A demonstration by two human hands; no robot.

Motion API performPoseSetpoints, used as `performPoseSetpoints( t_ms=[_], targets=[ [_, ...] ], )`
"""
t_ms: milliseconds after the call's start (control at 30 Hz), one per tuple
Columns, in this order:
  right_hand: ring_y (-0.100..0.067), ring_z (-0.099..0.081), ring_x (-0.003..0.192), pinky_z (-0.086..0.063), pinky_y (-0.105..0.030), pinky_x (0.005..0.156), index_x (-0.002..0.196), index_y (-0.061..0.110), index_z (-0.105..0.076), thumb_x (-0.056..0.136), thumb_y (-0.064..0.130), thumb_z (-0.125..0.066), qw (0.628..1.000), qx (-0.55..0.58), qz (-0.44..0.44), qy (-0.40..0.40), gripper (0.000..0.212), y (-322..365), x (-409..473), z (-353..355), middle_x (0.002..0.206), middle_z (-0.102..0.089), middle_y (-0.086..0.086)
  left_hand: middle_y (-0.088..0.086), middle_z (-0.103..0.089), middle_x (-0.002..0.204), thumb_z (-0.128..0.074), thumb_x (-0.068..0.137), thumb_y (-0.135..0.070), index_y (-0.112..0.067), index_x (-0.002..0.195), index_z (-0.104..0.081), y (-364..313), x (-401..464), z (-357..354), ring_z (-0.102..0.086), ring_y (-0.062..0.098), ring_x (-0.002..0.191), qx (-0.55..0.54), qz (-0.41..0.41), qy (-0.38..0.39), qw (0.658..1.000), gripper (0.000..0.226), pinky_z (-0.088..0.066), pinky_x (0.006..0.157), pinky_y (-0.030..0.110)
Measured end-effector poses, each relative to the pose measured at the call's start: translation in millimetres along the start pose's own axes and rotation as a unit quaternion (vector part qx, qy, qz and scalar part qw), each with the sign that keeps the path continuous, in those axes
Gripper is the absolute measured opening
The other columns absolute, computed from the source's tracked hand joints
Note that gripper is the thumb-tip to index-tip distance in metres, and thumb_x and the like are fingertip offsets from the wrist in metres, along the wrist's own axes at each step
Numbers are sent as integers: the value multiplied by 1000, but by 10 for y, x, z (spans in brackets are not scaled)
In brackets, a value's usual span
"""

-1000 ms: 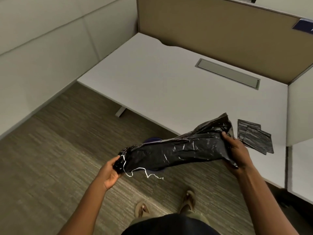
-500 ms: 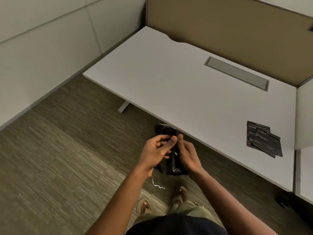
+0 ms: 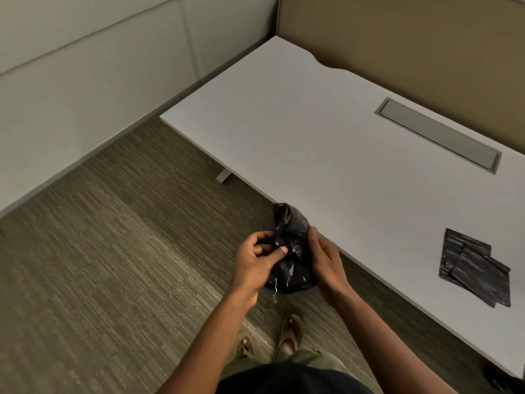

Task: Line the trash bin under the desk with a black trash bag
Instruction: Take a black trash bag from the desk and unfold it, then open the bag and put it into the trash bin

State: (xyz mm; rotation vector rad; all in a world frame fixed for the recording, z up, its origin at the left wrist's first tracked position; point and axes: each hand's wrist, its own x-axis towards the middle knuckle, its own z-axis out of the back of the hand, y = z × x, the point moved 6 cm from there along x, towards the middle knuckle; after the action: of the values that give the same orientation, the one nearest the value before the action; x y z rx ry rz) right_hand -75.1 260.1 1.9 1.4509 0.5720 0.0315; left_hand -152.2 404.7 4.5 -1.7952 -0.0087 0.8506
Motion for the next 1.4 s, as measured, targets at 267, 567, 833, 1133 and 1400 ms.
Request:
performPoseSetpoints(
  t_ms=[267,567,833,1133,1400],
  targets=[
    [-32,-70,66,-55,-60,65,86,11,-72,94,77,-41,983,-1,28,-183,73,-108,189,671,73,-74,-17,0,-82,107,-69,93,2,-19,117,-73,211,2,490,-78,13,103,-57,-19,-62,996,32,-61,79,21],
    [-35,-70,72,-57,-54,61,89,12,-74,104,60,-39,994,-63,64,-60,62,-220,250,560,77,-73,-16,-22,-59,126,-69,96,-22,-40,105,-75,209,-252,479,-58,-2,119,308,-83,-141,937,20,-48,90,16],
    [-26,-69,65,-52,-40,57,83,15,-72,99,56,-58,984,-120,119,51,46,-33,478,184,73,-72,-11,5,-73,125,-83,85,-18,-14,132,-66,494,519,-109,-70,20,106,314,151,25,937,50,-59,92,32],
    [0,-70,66,-55,-26,65,108,33,-78,71,18,-70,878,-454,150,-19,41,17,424,880,76,-78,20,7,-78,91,-77,86,0,-17,98,-77,409,932,925,-74,27,85,240,117,-53,962,21,-63,71,42],
    [-19,-72,80,-57,-33,73,98,24,-80,82,7,-75,908,-374,18,-186,24,-251,97,811,86,-78,4,9,-77,99,-77,87,-11,-21,95,-69,610,973,1287,-75,23,90,190,155,-48,968,15,-61,61,32]
  ],
)
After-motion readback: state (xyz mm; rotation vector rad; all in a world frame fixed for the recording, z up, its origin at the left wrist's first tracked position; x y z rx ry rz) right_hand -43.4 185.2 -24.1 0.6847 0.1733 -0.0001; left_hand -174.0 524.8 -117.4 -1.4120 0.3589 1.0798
